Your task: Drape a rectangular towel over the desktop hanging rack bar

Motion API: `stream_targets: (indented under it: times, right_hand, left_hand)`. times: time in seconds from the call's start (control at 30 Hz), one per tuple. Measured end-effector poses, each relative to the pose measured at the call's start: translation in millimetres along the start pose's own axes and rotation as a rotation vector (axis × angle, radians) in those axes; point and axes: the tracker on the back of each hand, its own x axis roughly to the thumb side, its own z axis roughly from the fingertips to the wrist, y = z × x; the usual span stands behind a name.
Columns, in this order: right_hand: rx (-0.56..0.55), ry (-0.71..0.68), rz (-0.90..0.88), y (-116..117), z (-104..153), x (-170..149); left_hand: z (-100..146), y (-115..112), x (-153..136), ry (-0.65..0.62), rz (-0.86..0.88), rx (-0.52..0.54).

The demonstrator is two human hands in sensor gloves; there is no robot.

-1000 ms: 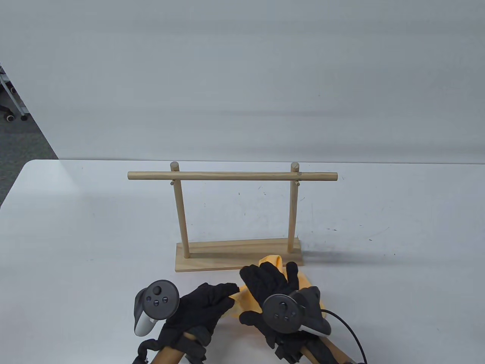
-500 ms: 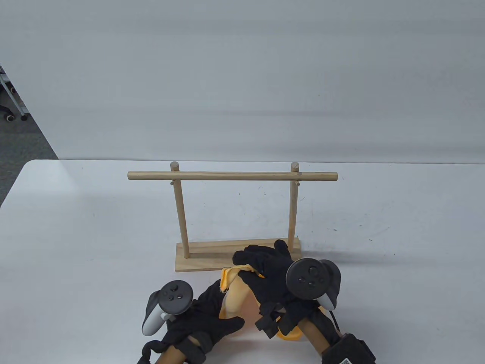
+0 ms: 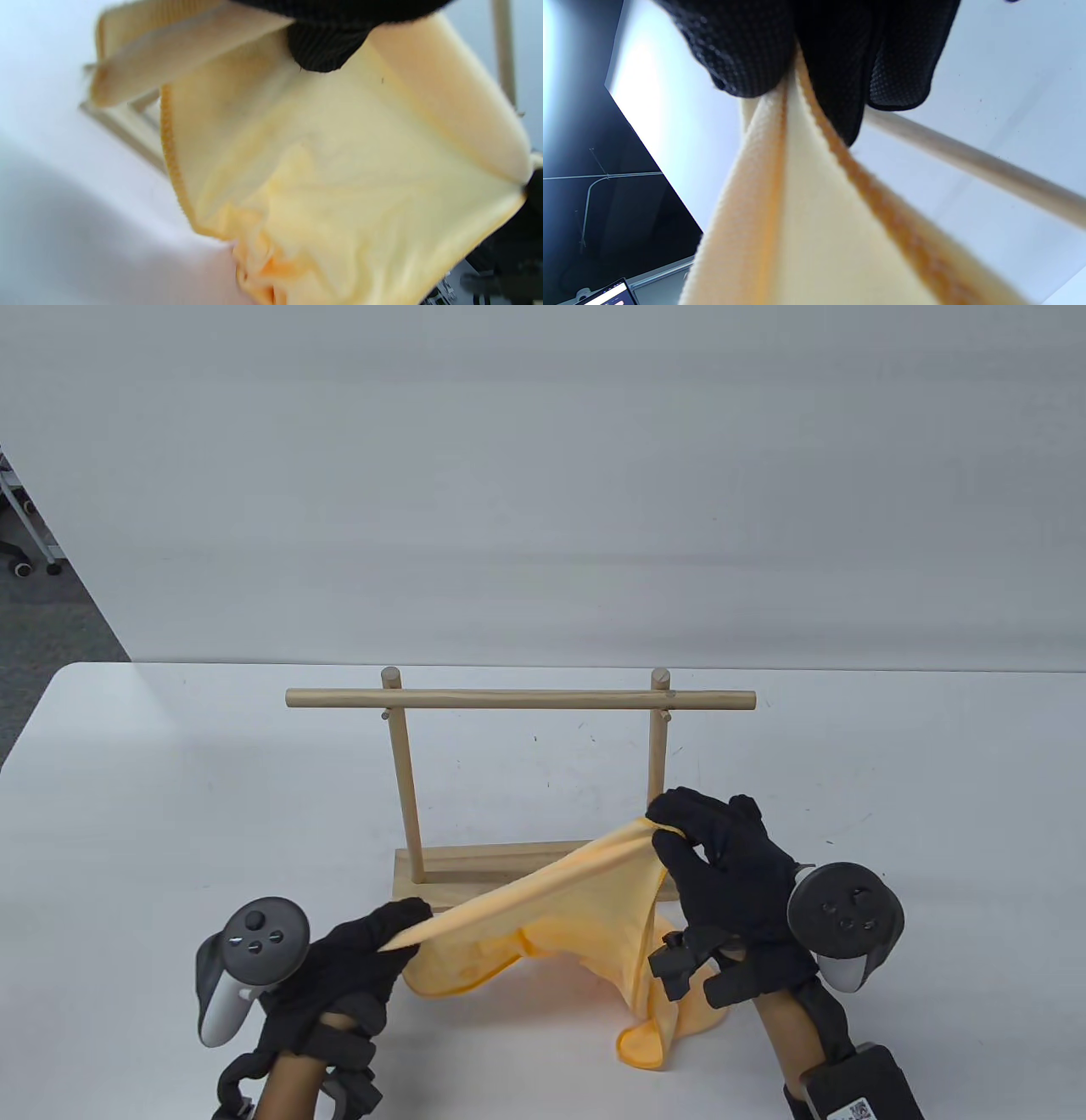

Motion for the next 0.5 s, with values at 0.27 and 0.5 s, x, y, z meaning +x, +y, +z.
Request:
stream_targets:
  times: [0.27, 0.5]
  right_hand:
    - [-0.111, -0.060, 0.027, -27.8, -13.7, 16.3]
    - [-0.194, -0.134, 0.158, -51.2, -35.5, 43.8]
  left_hand:
    - [9.2, 49.5, 28.6, -0.172, 0.091, 0.176]
    - [9.9, 94.1, 75.8, -0.245, 0.052, 0.303]
